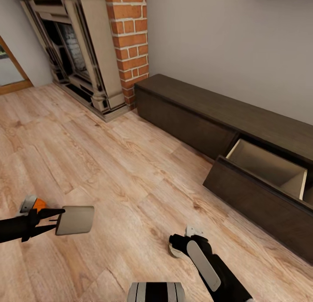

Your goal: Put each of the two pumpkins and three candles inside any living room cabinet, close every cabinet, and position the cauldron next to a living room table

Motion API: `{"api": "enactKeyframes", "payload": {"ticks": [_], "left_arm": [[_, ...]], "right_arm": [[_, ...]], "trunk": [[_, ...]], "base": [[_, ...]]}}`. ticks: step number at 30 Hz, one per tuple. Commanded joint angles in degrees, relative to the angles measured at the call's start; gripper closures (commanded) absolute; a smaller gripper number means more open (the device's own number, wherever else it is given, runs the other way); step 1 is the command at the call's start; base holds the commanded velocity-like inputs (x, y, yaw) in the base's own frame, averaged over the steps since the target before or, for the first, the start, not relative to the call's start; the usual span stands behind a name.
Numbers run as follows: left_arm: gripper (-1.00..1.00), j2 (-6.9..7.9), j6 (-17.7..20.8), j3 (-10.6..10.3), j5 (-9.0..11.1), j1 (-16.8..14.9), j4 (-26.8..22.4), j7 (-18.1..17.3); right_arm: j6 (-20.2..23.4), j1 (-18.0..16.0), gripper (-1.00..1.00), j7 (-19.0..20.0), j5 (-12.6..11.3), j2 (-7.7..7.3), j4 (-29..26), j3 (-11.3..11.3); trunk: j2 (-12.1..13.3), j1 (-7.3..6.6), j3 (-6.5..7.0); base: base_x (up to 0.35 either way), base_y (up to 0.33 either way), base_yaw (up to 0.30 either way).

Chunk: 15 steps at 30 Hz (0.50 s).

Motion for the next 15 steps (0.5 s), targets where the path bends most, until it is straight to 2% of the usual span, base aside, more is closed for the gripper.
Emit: {"api": "enactKeyframes", "payload": {"ticks": [1, 8, 12, 15], "left_arm": [[1.00, 0.00, 0.2, 0.0, 0.4, 0.0, 0.0, 0.4], [1.00, -0.01, 0.2, 0.0, 0.0, 0.0, -0.2, 0.3], [1.00, -0.01, 0.2, 0.0, 0.0, 0.0, -0.2, 0.3], [1.00, -0.01, 0.2, 0.0, 0.0, 0.0, -0.2, 0.3]], "right_arm": [[0.1, -1.1, -1.00, -0.4, -0.6, -0.02, 0.2, 0.2], [-0.2, -7.6, -1.00, 1.0, -0.6, 0.50, 7.6, 0.8], [-0.3, -9.5, -1.00, 3.3, -0.3, 1.64, 11.2, 0.9], [-0.5, -10.0, -1.00, 3.7, 0.0, 1.96, 12.7, 1.0]], "trunk": [[0.0, -0.01, -0.04], [0.0, -0.01, -0.04], [-0.1, 0.07, -0.71], [-0.1, 0.14, -1.37]], "base": [[0.000, 0.000, 0.000], [0.000, 0.000, 0.000], [0.000, 0.000, 0.000], [0.000, 0.000, 0.000]]}}
